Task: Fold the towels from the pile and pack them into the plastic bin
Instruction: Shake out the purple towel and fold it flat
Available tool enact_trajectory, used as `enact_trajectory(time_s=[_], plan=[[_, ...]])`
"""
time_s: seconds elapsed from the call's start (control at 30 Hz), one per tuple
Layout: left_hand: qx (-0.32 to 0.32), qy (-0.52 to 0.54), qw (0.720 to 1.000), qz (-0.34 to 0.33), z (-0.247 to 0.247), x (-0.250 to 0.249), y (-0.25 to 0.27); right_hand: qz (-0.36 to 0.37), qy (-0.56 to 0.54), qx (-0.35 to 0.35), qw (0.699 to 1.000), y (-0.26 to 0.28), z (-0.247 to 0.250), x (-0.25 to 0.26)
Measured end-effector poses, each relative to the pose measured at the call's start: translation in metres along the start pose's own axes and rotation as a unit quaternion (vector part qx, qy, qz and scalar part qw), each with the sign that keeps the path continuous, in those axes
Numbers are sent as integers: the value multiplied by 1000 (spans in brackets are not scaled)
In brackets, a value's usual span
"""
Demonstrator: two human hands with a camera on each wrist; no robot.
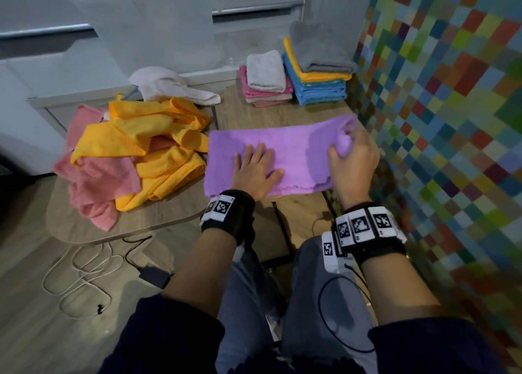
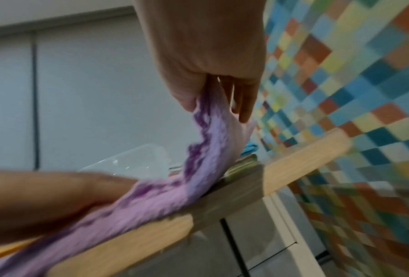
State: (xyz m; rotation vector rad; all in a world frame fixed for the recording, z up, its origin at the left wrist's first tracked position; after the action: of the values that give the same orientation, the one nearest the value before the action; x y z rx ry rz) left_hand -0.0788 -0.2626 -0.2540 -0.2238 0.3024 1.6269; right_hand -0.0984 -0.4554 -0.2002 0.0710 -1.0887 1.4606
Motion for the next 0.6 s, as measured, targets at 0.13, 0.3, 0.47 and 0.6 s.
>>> enact_trajectory(time_s=[0.13,0.3,0.47,0.6], plan=[[-144,231,962,24,20,-1,-7,111,-130,71,983,16,-32,35],[47,589,796,131,27,1,-31,224,-111,176,952,41,-59,52],[-10,537,838,96,27,1,-53,253,-84,260,928,45,-66,54],[20,440,892,104,16,11,-66,155,-187,173,954,18,-54,58]])
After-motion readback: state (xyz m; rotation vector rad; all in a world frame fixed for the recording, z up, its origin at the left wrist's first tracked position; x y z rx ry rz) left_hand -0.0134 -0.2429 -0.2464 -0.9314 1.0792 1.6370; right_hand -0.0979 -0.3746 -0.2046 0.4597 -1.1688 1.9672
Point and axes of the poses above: each hand's wrist, its own y-axis away from the middle knuckle, its own z-axis out of the back of the hand, x = y × z, the point moved 2 cm from there along -y, towards the middle knuckle, and after that the axes turned 12 degrees about z, right-handed, at the moved point
